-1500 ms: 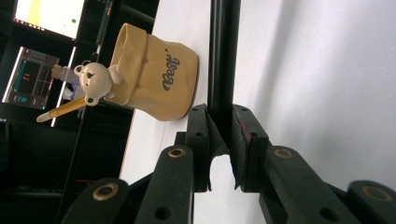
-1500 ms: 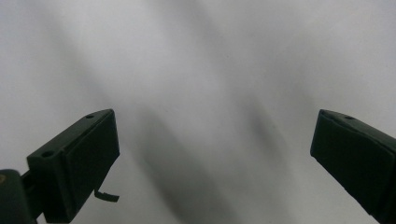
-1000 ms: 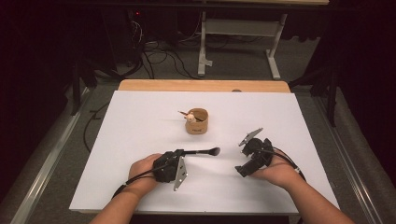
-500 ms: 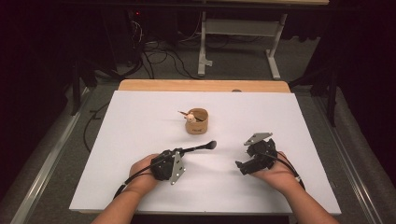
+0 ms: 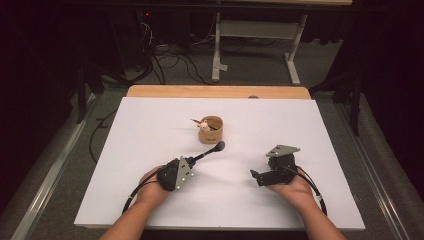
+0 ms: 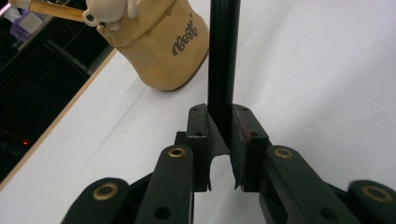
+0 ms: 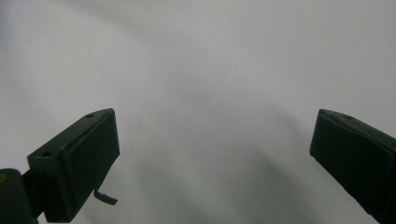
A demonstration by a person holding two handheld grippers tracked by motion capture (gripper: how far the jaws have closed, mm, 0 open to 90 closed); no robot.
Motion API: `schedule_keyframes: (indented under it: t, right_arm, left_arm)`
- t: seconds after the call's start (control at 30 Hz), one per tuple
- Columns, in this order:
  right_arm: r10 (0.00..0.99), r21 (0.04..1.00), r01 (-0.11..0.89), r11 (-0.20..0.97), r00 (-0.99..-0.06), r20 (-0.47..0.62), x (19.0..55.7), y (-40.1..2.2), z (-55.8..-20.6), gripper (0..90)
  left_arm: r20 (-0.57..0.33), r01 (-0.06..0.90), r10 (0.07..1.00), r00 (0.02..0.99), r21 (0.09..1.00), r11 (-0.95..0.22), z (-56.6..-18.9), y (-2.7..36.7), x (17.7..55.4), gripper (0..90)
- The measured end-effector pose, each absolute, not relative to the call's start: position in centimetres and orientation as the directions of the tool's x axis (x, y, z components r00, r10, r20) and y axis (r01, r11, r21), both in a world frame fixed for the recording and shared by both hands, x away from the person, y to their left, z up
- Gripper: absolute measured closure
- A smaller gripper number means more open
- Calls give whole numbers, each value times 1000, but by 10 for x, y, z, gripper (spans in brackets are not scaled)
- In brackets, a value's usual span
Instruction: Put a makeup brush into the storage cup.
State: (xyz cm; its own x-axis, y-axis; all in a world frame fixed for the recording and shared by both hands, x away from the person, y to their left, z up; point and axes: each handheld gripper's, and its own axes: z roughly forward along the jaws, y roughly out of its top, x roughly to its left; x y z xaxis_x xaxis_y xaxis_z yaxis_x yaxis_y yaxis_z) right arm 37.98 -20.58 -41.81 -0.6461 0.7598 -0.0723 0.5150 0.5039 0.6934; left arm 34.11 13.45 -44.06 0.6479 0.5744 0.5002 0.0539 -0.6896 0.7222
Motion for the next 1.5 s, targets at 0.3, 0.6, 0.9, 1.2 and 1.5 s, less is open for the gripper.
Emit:
schedule_keyframes:
  t: [0.3, 0.6, 0.9, 1.2, 1.5]
  right_arm:
    - [796, 767, 506, 394, -605, -10, 376, -216, -420, 35]
    - [804, 787, 483, 384, -594, -28, 368, -221, -424, 35]
    - [804, 801, 464, 379, -593, -37, 367, -220, -426, 34]
    - [807, 808, 455, 374, -589, -41, 366, -219, -426, 43]
    - [801, 815, 439, 379, -596, -52, 364, -219, -425, 44]
  left_arm:
    - [426, 96, 612, 666, 765, -637, -440, 137, 344, 786]
    - [265, 188, 678, 685, 835, -517, -439, 145, 352, 786]
    - [124, 257, 714, 689, 880, -400, -439, 152, 357, 787]
    - [25, 299, 727, 686, 901, -313, -439, 159, 359, 787]
    - [-55, 320, 705, 707, 914, -250, -436, 158, 359, 787]
